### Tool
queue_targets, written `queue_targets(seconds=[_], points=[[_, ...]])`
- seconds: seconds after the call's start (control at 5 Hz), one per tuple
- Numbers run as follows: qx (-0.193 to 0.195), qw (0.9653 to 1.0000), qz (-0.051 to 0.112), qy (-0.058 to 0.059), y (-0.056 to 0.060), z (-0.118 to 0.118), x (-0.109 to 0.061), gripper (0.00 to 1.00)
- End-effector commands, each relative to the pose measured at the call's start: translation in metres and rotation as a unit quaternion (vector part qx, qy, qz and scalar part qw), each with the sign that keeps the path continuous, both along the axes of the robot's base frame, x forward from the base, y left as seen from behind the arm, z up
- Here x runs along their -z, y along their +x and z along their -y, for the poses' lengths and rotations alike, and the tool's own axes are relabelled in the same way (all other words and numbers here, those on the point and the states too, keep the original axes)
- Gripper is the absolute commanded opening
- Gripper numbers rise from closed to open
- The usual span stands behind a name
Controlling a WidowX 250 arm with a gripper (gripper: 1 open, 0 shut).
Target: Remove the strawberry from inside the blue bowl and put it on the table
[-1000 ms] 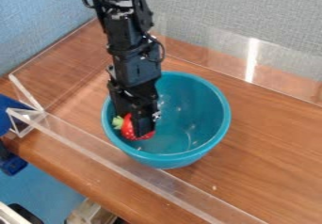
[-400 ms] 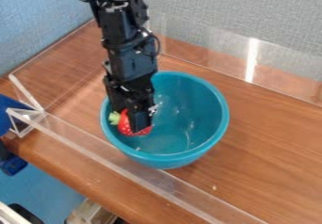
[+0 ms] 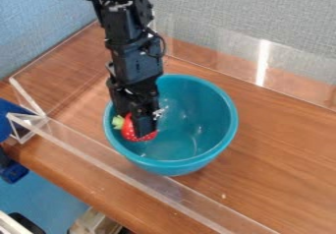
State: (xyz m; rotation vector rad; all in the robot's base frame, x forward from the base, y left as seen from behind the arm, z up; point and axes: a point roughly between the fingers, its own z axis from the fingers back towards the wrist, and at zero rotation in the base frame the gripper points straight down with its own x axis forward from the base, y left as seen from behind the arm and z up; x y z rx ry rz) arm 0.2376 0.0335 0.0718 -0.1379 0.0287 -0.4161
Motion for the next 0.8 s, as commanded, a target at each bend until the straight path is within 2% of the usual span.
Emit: queue_targets(seconds=[0.0, 0.6], points=[[-0.003, 0.9992, 0.039, 0.012, 0.0088, -0.0087, -0.0192, 0.0], [0.001, 0.9991, 0.039, 0.015, 0.0085, -0.0117, -0.0208, 0.0]])
